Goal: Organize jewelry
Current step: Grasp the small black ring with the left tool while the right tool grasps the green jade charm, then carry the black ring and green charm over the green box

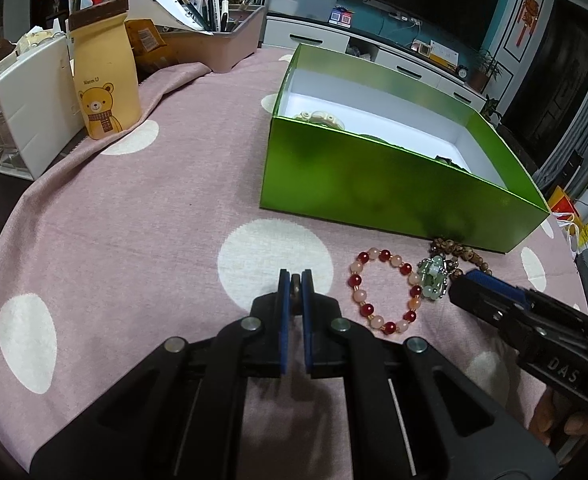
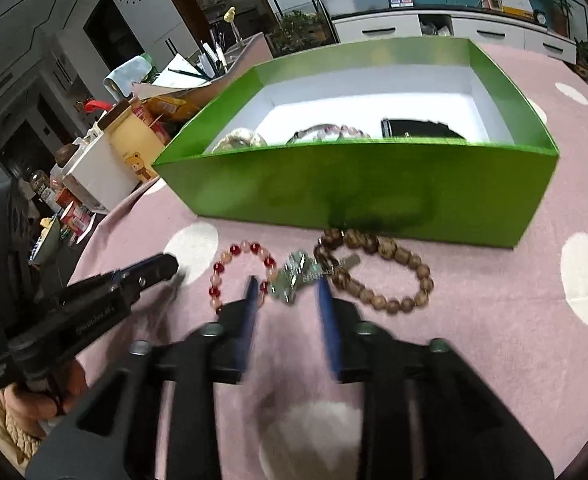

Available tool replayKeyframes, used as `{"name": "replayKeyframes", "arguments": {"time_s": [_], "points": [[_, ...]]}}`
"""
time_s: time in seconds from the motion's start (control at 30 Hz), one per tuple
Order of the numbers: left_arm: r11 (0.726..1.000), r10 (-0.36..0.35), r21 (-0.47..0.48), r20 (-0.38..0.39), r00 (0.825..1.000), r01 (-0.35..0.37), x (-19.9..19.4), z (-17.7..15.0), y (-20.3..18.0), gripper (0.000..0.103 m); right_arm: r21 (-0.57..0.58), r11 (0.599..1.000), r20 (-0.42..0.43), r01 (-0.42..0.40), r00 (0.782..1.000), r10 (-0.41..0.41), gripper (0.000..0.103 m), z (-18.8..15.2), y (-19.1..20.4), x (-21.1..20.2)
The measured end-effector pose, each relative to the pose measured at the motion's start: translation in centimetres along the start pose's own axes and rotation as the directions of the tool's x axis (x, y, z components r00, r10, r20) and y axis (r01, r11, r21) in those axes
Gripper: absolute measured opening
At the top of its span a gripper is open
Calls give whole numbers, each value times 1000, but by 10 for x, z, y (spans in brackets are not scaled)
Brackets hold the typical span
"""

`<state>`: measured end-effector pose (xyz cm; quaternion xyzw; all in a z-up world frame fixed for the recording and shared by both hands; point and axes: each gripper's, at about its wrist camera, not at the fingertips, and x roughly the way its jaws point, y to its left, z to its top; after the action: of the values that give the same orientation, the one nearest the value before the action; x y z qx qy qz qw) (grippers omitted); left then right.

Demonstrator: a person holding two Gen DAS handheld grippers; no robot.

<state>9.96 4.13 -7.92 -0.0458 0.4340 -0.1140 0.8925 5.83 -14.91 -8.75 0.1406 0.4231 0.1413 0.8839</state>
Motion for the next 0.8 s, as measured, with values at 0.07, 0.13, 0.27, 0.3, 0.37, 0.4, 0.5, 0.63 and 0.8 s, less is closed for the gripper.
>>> {"name": "replayKeyframes", "arguments": {"time_s": [0.07, 0.13, 0.27, 0.3, 0.37, 0.4, 0.5, 0.63, 0.8], "points": [[1000, 0, 3, 1, 1000, 0, 0, 0, 0, 5, 6, 1000, -15, -11, 1000, 11, 36, 4, 2, 8], [1000, 1, 4, 2, 1000, -1, -1, 0, 0, 5, -2, 1000, -21, -7, 1000, 7, 36, 8, 6, 15], [1000, 0, 2, 3, 1000, 0, -1, 1, 1, 5, -26, 999, -25, 23, 999, -23, 24, 11, 10, 21], [1000, 0, 1, 4, 1000, 0, -1, 1, 1, 5, -30, 999, -27, 33, 999, -34, 23, 11, 10, 23], [1000, -2, 0, 4, 1000, 2, -1, 2, 1, 5, -27, 999, -37, 45, 998, -46, 18, 11, 7, 26], [1000, -3, -1, 3, 1000, 3, -1, 2, 1, 5, -39, 998, -35, 53, 998, -54, 15, 11, 6, 26], [1000, -3, 1, 4, 1000, 3, -3, 2, 0, 5, -72, 995, -22, 67, 997, -69, 13, 10, 9, 24], [1000, -8, 2, 17, 1000, 8, -11, 3, -1, 5, -77, 996, 12, 46, 999, -45, 13, 10, 11, 10], [1000, -12, 8, 46, 999, 11, -28, 6, -4, 5, -76, 997, 68, 25, 998, -20, 13, 11, 10, -22]]}}
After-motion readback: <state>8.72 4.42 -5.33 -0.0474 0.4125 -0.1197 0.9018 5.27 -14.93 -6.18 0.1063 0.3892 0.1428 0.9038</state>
